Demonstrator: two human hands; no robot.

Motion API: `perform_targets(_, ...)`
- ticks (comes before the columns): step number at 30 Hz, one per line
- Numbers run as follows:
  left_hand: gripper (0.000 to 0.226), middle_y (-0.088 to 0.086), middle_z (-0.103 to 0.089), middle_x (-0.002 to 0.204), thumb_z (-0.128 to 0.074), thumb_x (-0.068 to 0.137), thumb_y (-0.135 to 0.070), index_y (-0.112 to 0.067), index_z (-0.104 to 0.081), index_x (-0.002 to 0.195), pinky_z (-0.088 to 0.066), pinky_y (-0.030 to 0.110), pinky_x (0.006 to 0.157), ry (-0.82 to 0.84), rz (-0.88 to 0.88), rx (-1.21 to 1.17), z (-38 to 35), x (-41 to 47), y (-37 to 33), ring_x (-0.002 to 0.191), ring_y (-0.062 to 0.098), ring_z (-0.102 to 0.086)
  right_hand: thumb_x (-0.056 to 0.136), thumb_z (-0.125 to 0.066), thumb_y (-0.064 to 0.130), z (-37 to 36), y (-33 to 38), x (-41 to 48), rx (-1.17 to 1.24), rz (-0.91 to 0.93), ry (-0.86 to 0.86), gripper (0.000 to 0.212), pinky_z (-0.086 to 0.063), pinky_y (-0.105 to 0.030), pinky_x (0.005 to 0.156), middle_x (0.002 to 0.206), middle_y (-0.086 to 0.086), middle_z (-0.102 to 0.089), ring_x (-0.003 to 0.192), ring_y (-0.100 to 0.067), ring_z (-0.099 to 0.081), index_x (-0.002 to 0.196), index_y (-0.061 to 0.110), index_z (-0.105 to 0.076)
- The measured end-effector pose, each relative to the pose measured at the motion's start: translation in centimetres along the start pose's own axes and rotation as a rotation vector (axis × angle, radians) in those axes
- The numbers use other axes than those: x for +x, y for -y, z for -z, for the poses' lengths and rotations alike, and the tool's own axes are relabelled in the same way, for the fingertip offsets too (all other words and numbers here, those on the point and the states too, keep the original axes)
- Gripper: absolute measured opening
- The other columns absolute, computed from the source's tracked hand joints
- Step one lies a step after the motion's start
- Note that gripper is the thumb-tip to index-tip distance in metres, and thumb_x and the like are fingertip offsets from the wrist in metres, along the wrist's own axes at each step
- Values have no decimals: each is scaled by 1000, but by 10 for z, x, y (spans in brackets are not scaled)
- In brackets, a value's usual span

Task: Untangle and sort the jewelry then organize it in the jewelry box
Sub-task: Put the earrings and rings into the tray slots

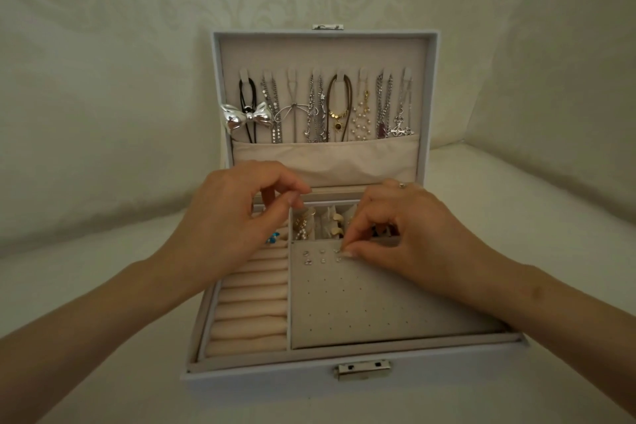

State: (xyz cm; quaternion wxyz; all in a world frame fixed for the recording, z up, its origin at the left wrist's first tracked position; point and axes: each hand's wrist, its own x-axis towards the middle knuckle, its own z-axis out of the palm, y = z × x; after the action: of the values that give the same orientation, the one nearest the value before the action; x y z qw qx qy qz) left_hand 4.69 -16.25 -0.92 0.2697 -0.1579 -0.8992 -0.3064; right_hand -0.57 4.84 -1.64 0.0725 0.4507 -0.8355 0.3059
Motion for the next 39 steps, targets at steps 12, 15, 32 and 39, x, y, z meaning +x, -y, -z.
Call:
perform_targets(12,20,-18,-67,75,-47,80,-42,-37,-65,89,-37,5,64,11,22,-2,-2,0,-3,71,3,-58,74,-77,29,-2,-4,2,10,21,-1,5,-40,-25,72,75,16,-62,74,-3,-52,74,28,-72)
perform_targets(15,18,-16,-68,74,-49,79,-41,-38,-65,87,-37,5,63,43,23,-16,-2,-1,-4,71,1,-58,74,-76,31,-3,-5,2,1,25,-6,5,-39,-26,73,74,16,-63,73,-3,-52,74,28,-72)
perform_targets(32,20,-16,-66,72,-70,82,-14,-34,-66,83,-35,5,59,113,134,13,0,-7,-14,67,-7,-54,74,-78,26,1,1,-1,62,-55,37,7,-49,-31,72,77,14,-64,75,-4,-55,77,28,-72)
perform_targets(39,22,-21,-64,67,-67,83,-14,-35,-65,82,-37,5,60,104,112,7,0,-7,-18,66,-8,-55,72,-80,25,1,0,1,102,-55,49,8,-51,-34,70,75,13,-65,73,-7,-58,74,27,-72)
